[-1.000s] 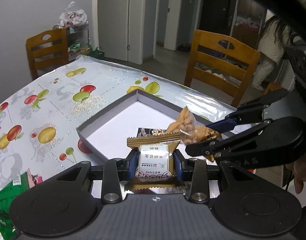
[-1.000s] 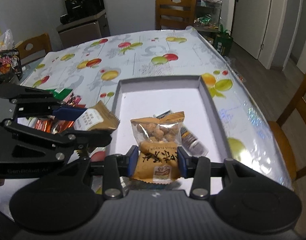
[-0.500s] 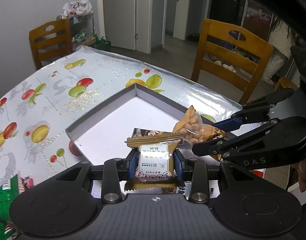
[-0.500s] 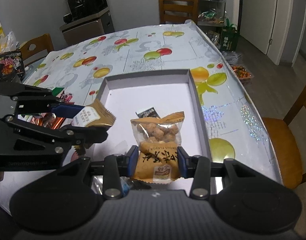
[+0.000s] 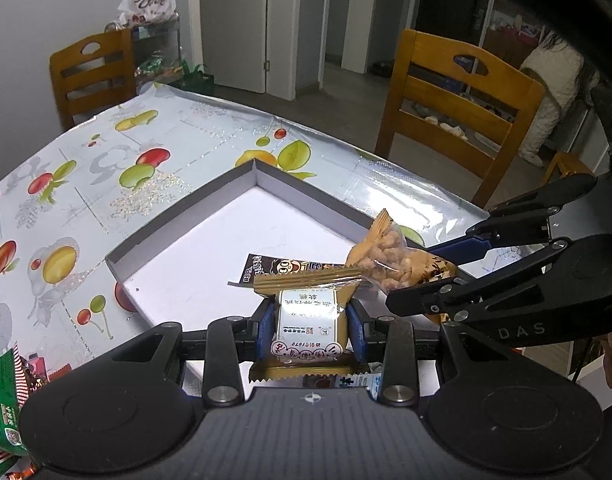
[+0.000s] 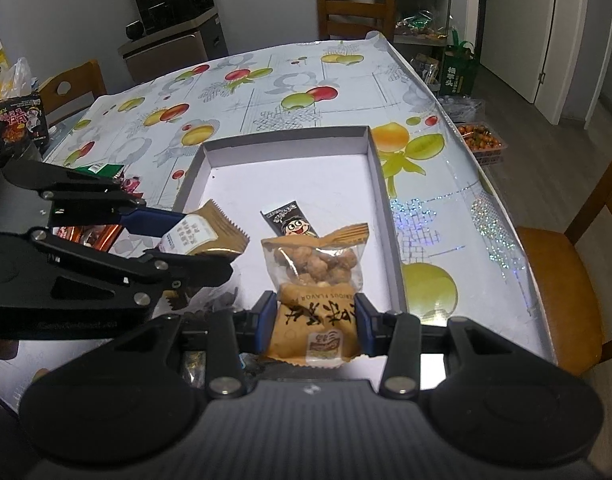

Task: Organize snacks
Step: 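Lower both held snacks into the box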

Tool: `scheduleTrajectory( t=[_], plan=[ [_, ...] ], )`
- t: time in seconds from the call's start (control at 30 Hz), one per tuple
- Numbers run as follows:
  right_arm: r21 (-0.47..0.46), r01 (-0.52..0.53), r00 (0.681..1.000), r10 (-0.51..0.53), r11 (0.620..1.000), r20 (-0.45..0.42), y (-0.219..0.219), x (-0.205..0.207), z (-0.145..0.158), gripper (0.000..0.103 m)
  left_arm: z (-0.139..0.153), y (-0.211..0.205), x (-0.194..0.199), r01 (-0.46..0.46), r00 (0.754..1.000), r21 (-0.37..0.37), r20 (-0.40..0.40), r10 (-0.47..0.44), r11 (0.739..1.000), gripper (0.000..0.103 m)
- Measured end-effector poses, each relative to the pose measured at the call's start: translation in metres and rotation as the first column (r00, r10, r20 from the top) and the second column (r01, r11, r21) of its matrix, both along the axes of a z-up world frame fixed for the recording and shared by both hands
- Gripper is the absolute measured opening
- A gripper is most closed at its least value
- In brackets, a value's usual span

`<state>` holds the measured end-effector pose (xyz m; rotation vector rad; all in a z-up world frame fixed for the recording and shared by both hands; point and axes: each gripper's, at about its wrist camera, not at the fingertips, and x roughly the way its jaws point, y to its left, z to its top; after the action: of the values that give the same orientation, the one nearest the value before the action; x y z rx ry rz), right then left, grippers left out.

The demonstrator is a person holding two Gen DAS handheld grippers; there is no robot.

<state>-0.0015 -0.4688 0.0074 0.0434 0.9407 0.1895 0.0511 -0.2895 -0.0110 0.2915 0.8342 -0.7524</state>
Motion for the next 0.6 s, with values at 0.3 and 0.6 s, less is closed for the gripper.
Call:
scheduleTrajectory(
  t=[0.3, 0.6],
  plan=[
    [-0.009, -0.008, 1.0, 0.007, 1.0, -0.029, 0.001, 0.005, -0.003, 0.041, -0.007, -0.003, 0.006, 0.014, 1.0, 0.01, -0.026, -0.014, 1.0, 0.039],
    [-0.018, 0.0, 0.998, -0.001, 1.0, -0.071, -0.001, 0.004, -0.01, 0.041, -0.015, -0.01, 0.008, 0.039, 0.998, 0.029, -0.054, -0.038, 0.999, 0.039]
  ],
)
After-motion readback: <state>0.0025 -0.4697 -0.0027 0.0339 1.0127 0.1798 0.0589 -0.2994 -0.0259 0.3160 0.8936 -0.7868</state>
